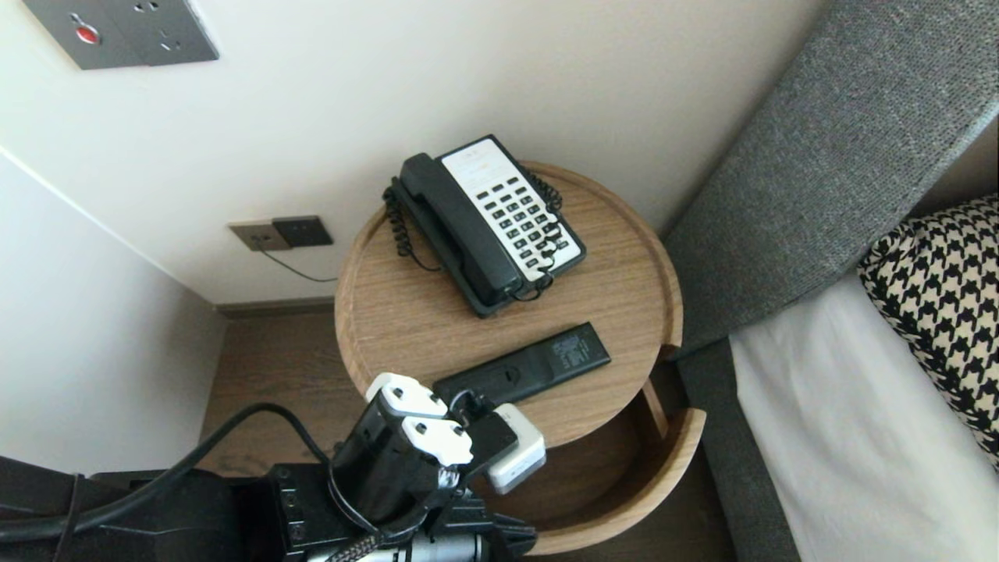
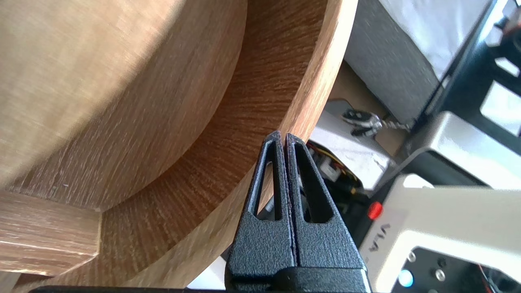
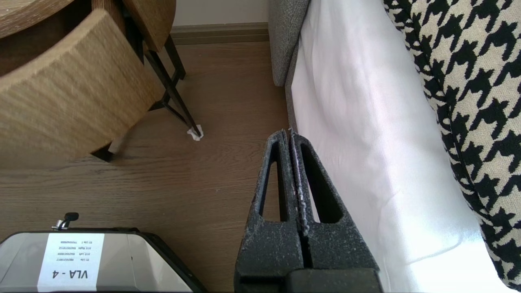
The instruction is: Open the nightstand drawer
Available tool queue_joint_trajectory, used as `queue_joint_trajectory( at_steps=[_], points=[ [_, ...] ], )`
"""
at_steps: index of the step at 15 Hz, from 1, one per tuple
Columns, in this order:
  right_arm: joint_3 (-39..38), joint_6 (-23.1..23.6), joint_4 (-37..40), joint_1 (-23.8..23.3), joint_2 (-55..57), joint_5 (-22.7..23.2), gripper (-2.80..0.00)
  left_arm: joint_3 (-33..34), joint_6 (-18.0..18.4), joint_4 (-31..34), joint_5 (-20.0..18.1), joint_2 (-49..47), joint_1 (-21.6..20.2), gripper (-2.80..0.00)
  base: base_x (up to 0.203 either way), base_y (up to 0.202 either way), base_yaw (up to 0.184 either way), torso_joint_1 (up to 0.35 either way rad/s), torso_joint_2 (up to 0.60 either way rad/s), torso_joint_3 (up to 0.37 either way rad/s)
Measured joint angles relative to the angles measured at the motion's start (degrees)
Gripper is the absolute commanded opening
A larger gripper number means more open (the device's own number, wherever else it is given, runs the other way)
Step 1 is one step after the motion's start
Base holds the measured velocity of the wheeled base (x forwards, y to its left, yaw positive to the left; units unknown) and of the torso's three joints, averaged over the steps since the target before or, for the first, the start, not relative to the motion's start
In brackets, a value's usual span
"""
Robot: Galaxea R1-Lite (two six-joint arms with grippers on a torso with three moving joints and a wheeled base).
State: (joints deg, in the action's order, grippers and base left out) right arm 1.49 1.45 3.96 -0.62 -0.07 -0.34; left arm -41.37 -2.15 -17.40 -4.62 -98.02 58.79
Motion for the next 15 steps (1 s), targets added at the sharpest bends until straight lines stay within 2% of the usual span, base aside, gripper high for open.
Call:
queue_joint_trajectory(
  at_steps=[11,15],
  points=[
    [0.00,-0.02,0.02,0.00,0.00,-0.01,-2.80,5.48,-6.17,-1.06,-4.09,1.38,4.44,-2.80,0.000,0.000,0.000,0.000,0.00,0.000],
    [0.00,-0.02,0.02,0.00,0.00,-0.02,-2.80,7.22,-6.71,-1.83,-4.70,1.77,6.23,-2.80,0.000,0.000,0.000,0.000,0.00,0.000]
  ],
)
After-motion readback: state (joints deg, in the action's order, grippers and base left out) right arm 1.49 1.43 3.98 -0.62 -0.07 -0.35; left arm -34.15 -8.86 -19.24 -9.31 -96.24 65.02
